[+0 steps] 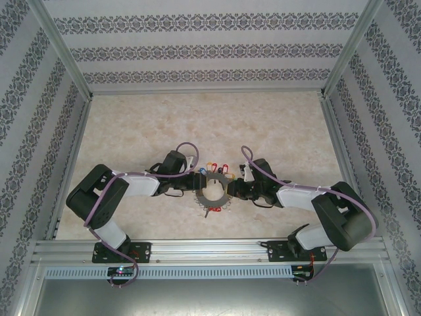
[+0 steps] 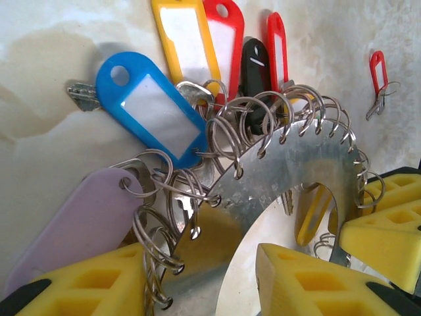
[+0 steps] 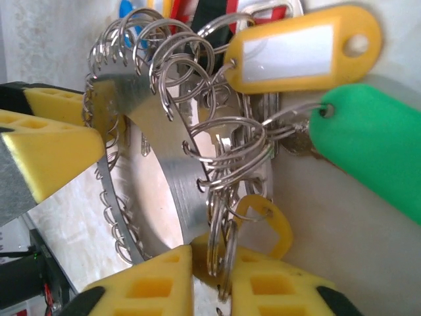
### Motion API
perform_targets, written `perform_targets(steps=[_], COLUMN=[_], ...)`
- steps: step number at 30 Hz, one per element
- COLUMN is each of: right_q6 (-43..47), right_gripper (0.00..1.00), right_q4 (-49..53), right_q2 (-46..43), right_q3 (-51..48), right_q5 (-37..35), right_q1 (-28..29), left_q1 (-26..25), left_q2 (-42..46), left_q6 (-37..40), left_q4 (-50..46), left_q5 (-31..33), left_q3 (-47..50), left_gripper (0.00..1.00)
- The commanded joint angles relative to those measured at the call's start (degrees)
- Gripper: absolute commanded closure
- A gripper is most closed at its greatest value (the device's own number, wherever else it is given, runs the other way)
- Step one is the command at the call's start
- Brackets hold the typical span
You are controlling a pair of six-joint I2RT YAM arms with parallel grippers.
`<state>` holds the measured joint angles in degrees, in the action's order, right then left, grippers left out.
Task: Put the keys on the keyring
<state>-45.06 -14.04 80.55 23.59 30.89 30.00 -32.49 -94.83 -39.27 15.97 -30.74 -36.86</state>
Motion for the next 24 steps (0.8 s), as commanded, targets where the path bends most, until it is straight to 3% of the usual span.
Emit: perform_targets(steps=[1,7,11,17,20,24], right_q6=[0.8,0.7,-1.14,-4.57,-5.67,-6.66], right_gripper=[0.87,0.99,1.0,1.0,1.0,1.0], right_q4=[-4.57,-3.3,-3.1,-3.54,-3.84,-4.56], right_q2=[-1.47,-6.6,-11.09,-16.79,-17.53,-16.73], right_q3=[0.74,0.27,0.76,3.91,6.27,9.76], right_q5=[3.32,4.81,6.68,8.7,9.84,11.45], right_q1=[-0.19,-2.49,-4.29,-6.67,-7.82,-8.17], left_q1=[0.64,2.64,3.34,4.37,5.06,5.81], left_q2=[1.42,5.73,11.32,23.53,25.87,24.51], left_q6=[-1.86,-1.3,-0.37,0.34,-0.22,-2.73], left_q4=[5.71,3.48,-0.33,-2.79,-3.05,-0.92], left_q5=[-4.94,-2.53,1.39,6.97,6.24,1.87], left_q3=[0.51,1.39,1.61,3.33,2.77,1.35], left_gripper=[0.55,0.48,0.46,0.29,0.2,0.19])
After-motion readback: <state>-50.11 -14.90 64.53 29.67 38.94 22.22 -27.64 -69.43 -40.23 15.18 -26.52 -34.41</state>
